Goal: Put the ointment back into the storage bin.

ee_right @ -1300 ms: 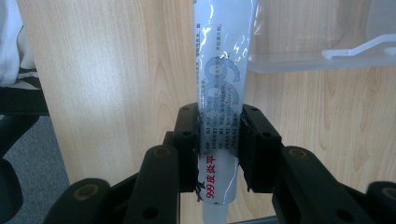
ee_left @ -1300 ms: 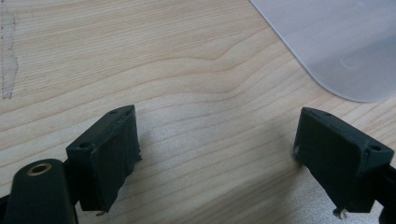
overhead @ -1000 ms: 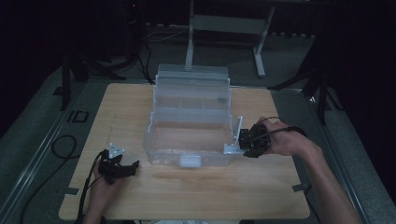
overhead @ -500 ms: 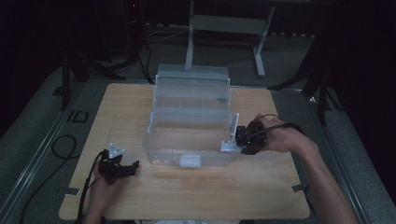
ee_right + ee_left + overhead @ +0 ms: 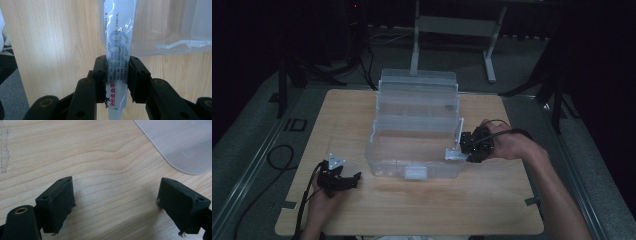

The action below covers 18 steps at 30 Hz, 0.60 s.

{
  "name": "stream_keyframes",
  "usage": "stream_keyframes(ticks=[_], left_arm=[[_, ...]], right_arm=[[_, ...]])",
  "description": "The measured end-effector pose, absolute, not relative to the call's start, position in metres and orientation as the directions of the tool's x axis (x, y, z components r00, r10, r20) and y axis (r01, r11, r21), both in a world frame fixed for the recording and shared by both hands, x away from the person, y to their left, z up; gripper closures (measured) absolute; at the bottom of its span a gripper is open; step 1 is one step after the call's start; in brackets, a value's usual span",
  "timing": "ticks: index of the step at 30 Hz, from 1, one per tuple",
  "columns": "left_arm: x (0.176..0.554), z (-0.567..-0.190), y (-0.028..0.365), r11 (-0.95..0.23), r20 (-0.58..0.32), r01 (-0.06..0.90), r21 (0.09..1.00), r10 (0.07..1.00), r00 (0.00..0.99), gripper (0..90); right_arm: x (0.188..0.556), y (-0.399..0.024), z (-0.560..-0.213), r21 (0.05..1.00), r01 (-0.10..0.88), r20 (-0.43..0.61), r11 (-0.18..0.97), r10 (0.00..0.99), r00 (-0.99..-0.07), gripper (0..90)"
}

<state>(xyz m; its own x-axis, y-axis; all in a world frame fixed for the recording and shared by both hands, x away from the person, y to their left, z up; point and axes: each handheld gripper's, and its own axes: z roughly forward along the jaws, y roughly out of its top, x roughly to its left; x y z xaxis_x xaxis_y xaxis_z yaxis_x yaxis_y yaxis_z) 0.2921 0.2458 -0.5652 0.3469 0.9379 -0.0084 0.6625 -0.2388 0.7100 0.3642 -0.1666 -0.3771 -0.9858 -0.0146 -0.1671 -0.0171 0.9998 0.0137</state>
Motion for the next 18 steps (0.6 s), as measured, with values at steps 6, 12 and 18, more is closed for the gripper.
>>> stream_keyframes(ticks=[6, 12, 18], left_arm=[[0.292, -0.565, 0.246, -0.239, -0.008, 0.663, 0.710, 0.938, 0.347, 14.4], [0.292, -0.565, 0.246, -0.239, -0.008, 0.663, 0.710, 0.938, 0.347, 14.4], [0.292, -0.565, 0.246, -0.239, -0.008, 0.663, 0.710, 0.938, 0.347, 14.4]], right_arm=[[0.366, -0.161, -0.377, 0.014, -0.024, -0.167, 1.000, -0.021, -0.986, 70.2], [0.367, -0.156, -0.376, 0.016, -0.029, -0.167, 0.999, -0.026, -0.986, 70.2], [0.370, -0.151, -0.376, 0.012, -0.024, -0.165, 1.000, -0.021, -0.986, 70.1]])
